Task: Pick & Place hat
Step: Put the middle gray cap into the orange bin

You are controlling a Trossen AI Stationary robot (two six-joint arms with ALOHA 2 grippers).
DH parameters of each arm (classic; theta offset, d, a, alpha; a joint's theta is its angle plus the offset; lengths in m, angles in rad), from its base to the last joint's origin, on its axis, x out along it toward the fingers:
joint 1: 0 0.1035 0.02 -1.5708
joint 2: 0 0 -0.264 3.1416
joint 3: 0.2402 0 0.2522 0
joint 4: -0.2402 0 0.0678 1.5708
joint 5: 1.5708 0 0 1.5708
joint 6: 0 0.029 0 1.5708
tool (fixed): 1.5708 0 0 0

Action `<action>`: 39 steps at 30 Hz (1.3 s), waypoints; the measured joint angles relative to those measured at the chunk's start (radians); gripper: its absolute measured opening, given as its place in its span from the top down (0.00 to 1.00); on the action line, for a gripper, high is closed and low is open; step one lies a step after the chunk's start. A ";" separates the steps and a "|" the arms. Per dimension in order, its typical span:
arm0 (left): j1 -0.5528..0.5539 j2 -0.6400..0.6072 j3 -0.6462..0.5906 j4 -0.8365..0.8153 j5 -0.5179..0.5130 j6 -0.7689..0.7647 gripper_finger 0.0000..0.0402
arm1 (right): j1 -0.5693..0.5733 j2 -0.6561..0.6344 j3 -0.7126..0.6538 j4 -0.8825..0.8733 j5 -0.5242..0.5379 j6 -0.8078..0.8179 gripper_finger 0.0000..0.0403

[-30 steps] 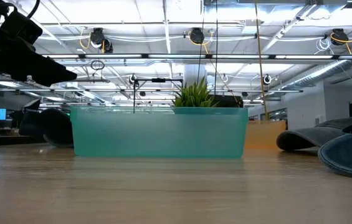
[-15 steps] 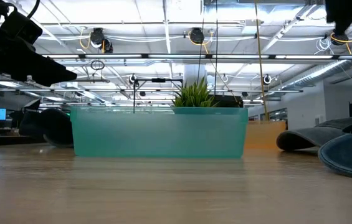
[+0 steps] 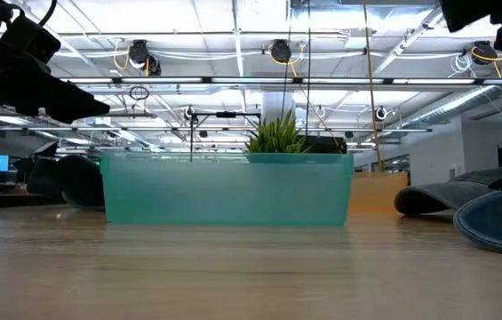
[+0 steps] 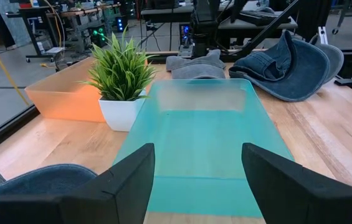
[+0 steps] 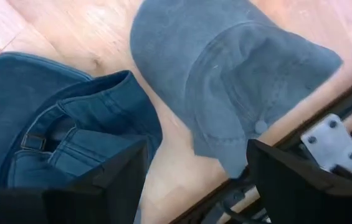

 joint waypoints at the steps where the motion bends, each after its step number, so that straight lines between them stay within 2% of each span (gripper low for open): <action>1: 0.000 0.000 0.000 0.000 0.000 0.000 0.38 | 0.002 0.000 -0.018 0.017 0.001 -0.007 0.35; 14: 0.000 0.000 0.000 0.000 0.000 0.000 0.38 | 0.004 0.000 -0.265 0.256 -0.025 -0.173 0.35; 19: 0.000 0.000 0.000 0.000 0.000 0.000 0.38 | 0.004 0.000 -0.327 0.296 -0.016 -0.203 0.35; 24: 0.000 0.000 0.000 0.000 0.000 0.000 0.38 | 0.005 0.000 -0.364 0.298 0.059 -0.232 0.35; 39: 0.000 0.000 0.000 0.000 0.000 0.000 0.38 | 0.004 0.000 -0.446 0.420 0.086 -0.281 0.35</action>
